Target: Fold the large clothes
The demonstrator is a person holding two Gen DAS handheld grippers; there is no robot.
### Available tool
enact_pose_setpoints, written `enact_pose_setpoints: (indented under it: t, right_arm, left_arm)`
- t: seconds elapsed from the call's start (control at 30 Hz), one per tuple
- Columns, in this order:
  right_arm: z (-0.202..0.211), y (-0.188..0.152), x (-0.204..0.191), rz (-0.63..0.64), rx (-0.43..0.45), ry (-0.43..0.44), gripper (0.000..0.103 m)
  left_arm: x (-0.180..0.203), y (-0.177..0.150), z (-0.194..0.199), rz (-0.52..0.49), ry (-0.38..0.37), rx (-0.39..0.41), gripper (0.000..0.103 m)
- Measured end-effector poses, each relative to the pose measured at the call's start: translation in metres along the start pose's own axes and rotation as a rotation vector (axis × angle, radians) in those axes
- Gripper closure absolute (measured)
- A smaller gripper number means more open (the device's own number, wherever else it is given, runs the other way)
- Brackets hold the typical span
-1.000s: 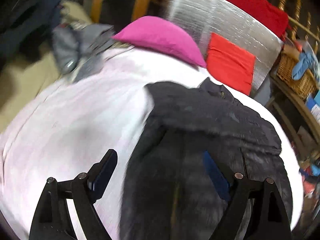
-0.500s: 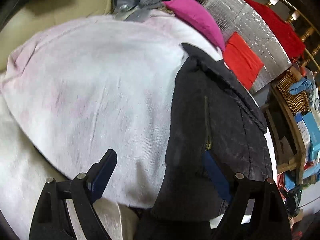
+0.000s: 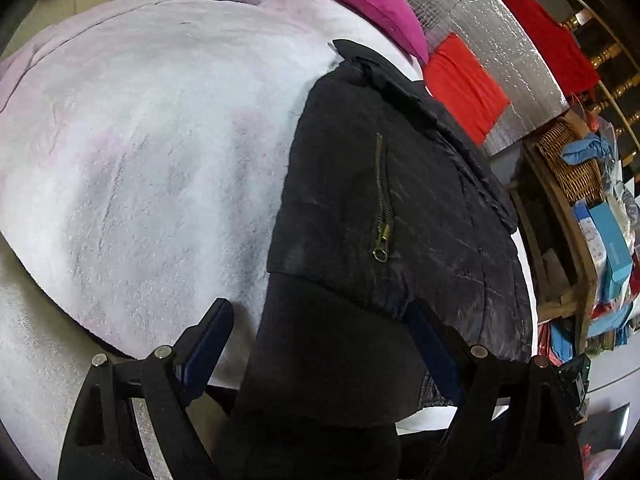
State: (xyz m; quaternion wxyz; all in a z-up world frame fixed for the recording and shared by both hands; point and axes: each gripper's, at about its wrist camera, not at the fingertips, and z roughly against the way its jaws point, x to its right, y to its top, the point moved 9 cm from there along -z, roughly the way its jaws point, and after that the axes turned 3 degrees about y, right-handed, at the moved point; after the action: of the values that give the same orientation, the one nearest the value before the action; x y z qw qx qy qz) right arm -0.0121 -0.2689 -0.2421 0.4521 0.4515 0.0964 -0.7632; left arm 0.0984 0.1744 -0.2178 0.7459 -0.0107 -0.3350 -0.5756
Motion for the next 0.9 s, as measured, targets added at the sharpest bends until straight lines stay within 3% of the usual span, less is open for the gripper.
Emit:
enact_pose_setpoints:
  t: [0.27,0.33,0.37,0.4,0.57,0.63,0.73,0.9]
  right_arm:
    - [-0.013,-0.003,-0.005,0.031,-0.027,-0.006,0.013]
    - [-0.015,-0.004,-0.004,0.029,-0.026,-0.015,0.014]
    - [-0.015,-0.004,-0.005,0.035,-0.022,-0.014,0.015]
    - [-0.015,-0.005,-0.005,0.044,-0.022,-0.023,0.019]
    - [-0.011,-0.004,0.001,0.047,-0.031,-0.067,0.050]
    - [-0.008,-0.005,-0.003,0.060,-0.028,-0.060,0.056]
    - [-0.009,-0.005,0.000,0.054,-0.030,-0.060,0.055]
    - [-0.012,-0.007,-0.001,0.038,-0.033,-0.024,0.039]
  left_arm:
    - [0.003,-0.001,-0.001,-0.020,0.013,-0.002,0.015]
    - [0.002,-0.001,-0.001,-0.026,0.028,-0.002,0.020]
    - [0.001,-0.002,0.000,-0.030,0.031,0.000,0.030]
    - [0.001,-0.002,0.000,-0.036,0.031,-0.002,0.038]
    - [-0.008,-0.001,0.002,-0.013,0.035,-0.010,0.051]
    - [-0.008,0.000,0.004,-0.006,0.027,-0.009,0.050]
    - [-0.015,0.002,0.000,0.007,0.061,-0.013,0.034]
    - [-0.020,0.003,0.001,0.021,0.057,-0.008,0.031]
